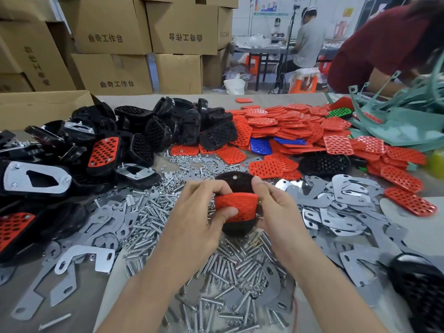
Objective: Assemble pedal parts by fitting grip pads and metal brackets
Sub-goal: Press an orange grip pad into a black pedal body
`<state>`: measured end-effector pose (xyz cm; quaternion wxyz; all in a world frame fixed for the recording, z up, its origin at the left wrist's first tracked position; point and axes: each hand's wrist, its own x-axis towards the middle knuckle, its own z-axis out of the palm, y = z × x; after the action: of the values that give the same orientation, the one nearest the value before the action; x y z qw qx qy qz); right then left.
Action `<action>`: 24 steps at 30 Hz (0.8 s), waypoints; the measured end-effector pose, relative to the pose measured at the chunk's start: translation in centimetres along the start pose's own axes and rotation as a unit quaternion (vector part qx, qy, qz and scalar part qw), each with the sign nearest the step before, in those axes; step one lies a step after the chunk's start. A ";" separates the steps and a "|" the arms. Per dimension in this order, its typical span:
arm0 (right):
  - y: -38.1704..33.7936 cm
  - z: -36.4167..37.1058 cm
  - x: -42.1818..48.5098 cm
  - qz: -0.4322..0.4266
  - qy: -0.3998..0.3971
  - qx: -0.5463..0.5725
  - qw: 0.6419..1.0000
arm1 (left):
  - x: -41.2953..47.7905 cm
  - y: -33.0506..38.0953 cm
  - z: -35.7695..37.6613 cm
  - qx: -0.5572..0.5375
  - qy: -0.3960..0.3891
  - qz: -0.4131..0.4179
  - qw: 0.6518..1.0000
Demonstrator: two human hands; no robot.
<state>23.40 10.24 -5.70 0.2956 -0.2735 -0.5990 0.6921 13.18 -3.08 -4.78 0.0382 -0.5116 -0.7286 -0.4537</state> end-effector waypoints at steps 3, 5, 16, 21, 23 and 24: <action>-0.1 -0.1 -0.3 0.003 0.030 0.013 0.999 | -0.4 0.2 0.2 0.001 -0.014 0.012 1.000; -0.1 -0.2 -0.3 0.009 0.042 0.031 0.999 | -0.4 0.2 0.3 0.003 -0.022 0.023 0.999; 0.2 -0.2 0.0 0.025 0.049 0.034 0.998 | -0.4 -0.7 0.7 0.047 -0.029 0.064 0.996; 0.2 -0.3 -0.1 0.014 0.036 0.017 0.999 | -0.3 -0.9 0.9 0.056 -0.028 0.070 0.996; 0.1 -0.3 0.0 0.001 0.026 0.010 1.000 | -0.3 -1.0 0.9 0.054 -0.028 0.069 0.996; 0.0 -0.4 0.1 -0.008 0.017 0.002 1.000 | -0.3 -1.0 0.9 0.054 -0.029 0.071 0.996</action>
<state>23.59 10.57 -5.78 0.3116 -0.2797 -0.5950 0.6861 12.91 -2.69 -6.05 0.0766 -0.5722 -0.7148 -0.3948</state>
